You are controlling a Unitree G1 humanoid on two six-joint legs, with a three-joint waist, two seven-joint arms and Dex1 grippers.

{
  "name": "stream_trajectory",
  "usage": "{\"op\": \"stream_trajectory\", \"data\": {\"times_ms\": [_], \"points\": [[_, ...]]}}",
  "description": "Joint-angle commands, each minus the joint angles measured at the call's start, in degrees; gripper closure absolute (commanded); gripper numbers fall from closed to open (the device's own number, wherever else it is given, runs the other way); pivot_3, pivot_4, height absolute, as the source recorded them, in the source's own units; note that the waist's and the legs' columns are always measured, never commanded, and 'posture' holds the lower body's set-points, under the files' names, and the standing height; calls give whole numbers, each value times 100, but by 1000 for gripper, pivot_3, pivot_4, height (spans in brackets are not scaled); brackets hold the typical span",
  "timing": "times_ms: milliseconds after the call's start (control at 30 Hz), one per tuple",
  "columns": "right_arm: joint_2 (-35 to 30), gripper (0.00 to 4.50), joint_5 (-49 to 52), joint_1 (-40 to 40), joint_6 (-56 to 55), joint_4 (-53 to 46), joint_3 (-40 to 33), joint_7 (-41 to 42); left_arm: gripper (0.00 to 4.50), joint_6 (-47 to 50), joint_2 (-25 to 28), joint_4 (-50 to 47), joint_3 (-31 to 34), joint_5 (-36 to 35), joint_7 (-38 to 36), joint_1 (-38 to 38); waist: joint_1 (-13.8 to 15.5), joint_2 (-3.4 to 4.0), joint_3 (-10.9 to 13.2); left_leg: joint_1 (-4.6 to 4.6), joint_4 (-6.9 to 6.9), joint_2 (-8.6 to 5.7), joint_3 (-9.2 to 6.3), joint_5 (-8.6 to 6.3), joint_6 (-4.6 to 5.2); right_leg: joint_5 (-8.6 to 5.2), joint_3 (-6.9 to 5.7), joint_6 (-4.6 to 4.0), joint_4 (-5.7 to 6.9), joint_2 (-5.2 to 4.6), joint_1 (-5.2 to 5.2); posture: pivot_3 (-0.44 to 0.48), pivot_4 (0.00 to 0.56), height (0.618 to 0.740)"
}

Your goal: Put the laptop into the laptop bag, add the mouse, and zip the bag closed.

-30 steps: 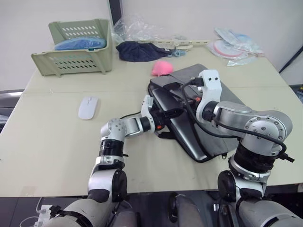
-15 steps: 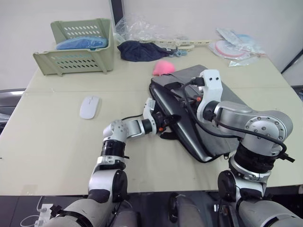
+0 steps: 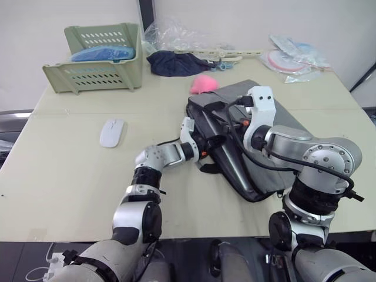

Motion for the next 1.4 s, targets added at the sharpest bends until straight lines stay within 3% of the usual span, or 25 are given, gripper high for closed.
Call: {"op": "stream_trajectory", "data": {"times_ms": [33,333,367,433,533,667,1133,1400], "points": [[97,4500,141,-201,32,-232,7,21,4294,-251,-234,320,-23,28,-125,-274,4,0,0,0,0,0,0,0,0,0,0,0,0,0,0,0,150,740],[142,4500,129,-234,32,-243,0,-24,4294,-302,-479,541,-77,82,-293,-358,47,0,0,-1,0,-4,-5,0,1,0,0,0,0,-4,2,0,150,740],[147,4500,126,-237,32,-240,0,-25,3495,-279,-461,530,-75,82,-309,-352,47,0,0,-2,-1,-4,-6,0,0,0,-1,0,0,-4,2,0,150,740],[152,4500,119,-234,32,-236,0,-24,3123,-196,-392,484,-44,46,-340,-334,31,0,0,-4,-1,-4,-6,0,1,0,-1,0,-1,-4,1,0,150,740],[150,4500,108,-228,32,-229,0,-15,1684,-143,-317,432,-98,112,-338,-327,-9,0,0,-3,-5,-3,-5,0,1,0,-2,0,-2,-3,-2,0,150,740],[136,4500,78,-209,32,-208,2,12,148,76,-134,81,-307,268,-270,-231,-19,0,0,0,-3,-2,-4,0,1,0,0,0,0,-2,4,0,150,740],[20,4500,-103,-151,32,-61,30,225,148,1828,1032,-3062,-597,7,135,1092,-162,0,0,3,-3,4,-6,0,0,0,7,0,9,4,-7,0,150,740],[-51,4500,-245,-136,32,-12,64,421,148,2441,1407,-4403,-78,-611,237,1324,-176,0,0,3,-3,3,-6,0,-1,0,8,0,8,6,-10,0,150,740]]}}
